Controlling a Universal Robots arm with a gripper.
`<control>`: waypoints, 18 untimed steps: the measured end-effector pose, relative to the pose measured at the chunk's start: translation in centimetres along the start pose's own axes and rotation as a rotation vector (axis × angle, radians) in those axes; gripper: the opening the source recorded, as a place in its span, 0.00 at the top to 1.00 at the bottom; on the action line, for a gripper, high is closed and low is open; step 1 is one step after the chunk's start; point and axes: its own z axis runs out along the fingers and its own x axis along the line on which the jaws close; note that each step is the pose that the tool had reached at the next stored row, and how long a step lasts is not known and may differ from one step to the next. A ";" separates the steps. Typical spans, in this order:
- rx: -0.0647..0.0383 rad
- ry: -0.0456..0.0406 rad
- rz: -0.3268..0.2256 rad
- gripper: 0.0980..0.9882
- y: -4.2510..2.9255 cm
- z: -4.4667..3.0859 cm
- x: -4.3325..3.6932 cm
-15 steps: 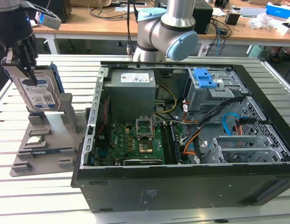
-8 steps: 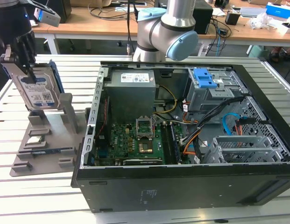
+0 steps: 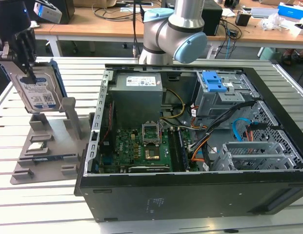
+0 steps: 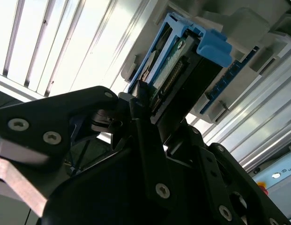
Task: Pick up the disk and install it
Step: 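Pick up the disk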
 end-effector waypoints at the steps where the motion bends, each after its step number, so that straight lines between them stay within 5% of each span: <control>1: 0.000 0.0000 0.000 0.70 0.00 -0.08 0.00; 18: 0.000 0.0000 0.000 0.70 0.10 -2.12 -0.04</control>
